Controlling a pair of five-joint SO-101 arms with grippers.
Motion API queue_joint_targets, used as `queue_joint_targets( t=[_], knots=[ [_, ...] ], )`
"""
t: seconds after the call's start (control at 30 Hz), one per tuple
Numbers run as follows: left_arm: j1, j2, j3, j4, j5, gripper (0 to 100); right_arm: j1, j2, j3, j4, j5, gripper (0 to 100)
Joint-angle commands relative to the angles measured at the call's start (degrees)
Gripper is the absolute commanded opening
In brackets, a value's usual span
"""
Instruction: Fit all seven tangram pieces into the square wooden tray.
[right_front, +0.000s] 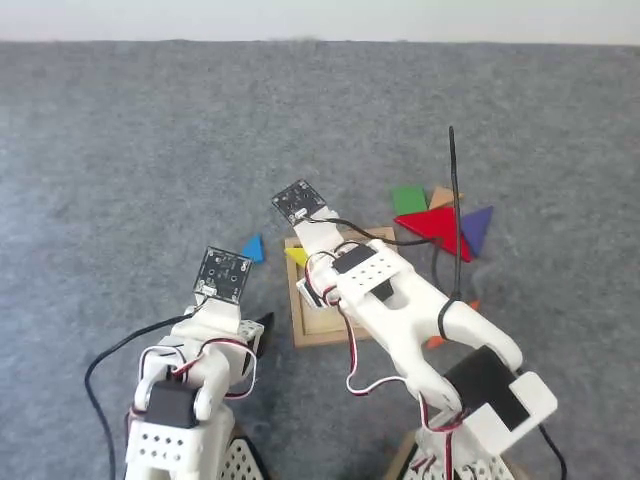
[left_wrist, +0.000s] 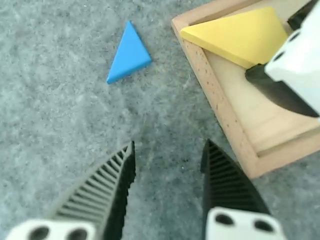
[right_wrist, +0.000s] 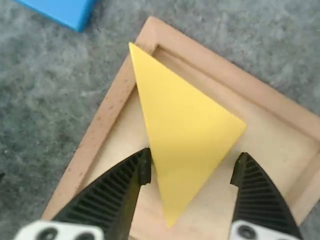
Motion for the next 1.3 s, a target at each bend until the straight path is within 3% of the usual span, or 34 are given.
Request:
queue_joint_targets(
  t=[0.0, 0.27, 0.53, 0.63, 0.83, 1.2, 1.27],
  knots=[
    [0.3, -0.4, -0.4, -0.3, -0.1, 21, 1.1, -0.1, -2.6, 1.7, -2.6, 27.4],
    [0.3, -0.4, -0.4, -0.3, -0.1, 21, 1.2, -10.8, 2.9, -1.4, -2.5, 27.4],
    [0.3, -0.4, -0.4, -0.3, -0.1, 21, 8.6, -29.7, 16.1, -8.8, -0.9, 27.4],
    [0.3, -0.4, -0.4, -0.3, -0.1, 21, 6.8, -27.7, 15.2, -10.2, 1.5, 27.4],
    [0.3, -0.4, -0.4, -0.3, -0.1, 21, -3.9, -19.8, 10.2, -10.9, 4.5, 27.4],
    [0.3, -0.4, -0.4, -0.3, -0.1, 21, 1.4, 1.2, -2.9, -10.2, 4.1, 27.4],
    [0.3, -0.4, -0.4, -0.3, -0.1, 21, 3.0, 1.5, -4.3, -8.2, 1.1, 27.4]
  ],
)
